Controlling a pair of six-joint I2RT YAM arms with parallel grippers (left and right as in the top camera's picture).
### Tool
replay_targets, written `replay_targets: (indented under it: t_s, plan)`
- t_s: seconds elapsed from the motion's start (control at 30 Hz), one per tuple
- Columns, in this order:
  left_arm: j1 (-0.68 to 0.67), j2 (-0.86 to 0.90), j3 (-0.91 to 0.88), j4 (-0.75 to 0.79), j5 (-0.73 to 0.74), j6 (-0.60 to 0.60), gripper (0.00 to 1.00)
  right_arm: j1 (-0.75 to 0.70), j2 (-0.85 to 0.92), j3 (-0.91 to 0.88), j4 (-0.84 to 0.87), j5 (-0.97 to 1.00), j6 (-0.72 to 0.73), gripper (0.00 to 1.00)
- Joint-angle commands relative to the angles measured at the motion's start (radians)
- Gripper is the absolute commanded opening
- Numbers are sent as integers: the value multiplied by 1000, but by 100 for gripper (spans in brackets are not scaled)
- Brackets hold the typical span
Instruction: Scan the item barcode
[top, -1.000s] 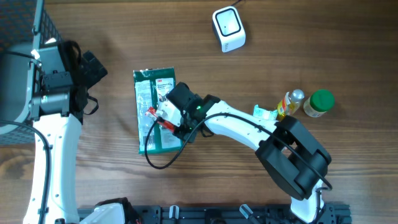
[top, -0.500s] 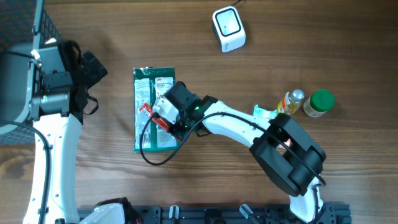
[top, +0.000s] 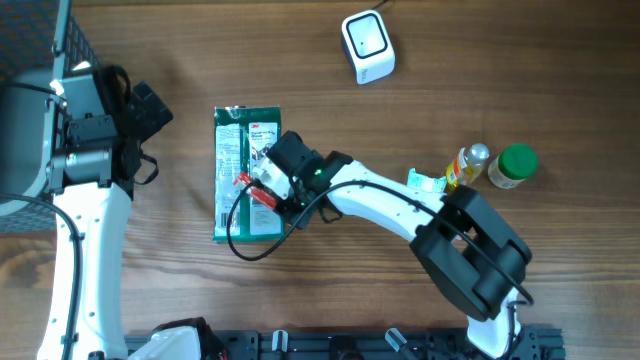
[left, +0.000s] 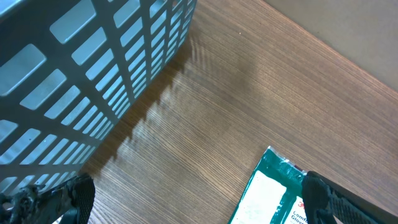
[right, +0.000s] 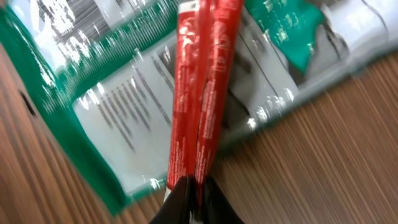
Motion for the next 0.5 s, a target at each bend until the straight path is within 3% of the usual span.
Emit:
replay_targets:
  t_s: [0.0,0.07,0.13,0.4,0.47]
  plan:
    - [4,-1,4,3,-5,9,100,-8,-33,18,-70,79,-40,11]
    - [4,-1,4,3,-5,9,100,-8,-33,16,-79,78,-40,23]
    - [4,-1,4,3,-5,9,100,-8,-33,16,-76,79,-41,27]
    - [4,-1,3,3,-5,9,100,-9,-82,43,-65,116,0,29]
    - [4,-1,4,3,-5,9,100,-11,-116,44,-65,116,22,39]
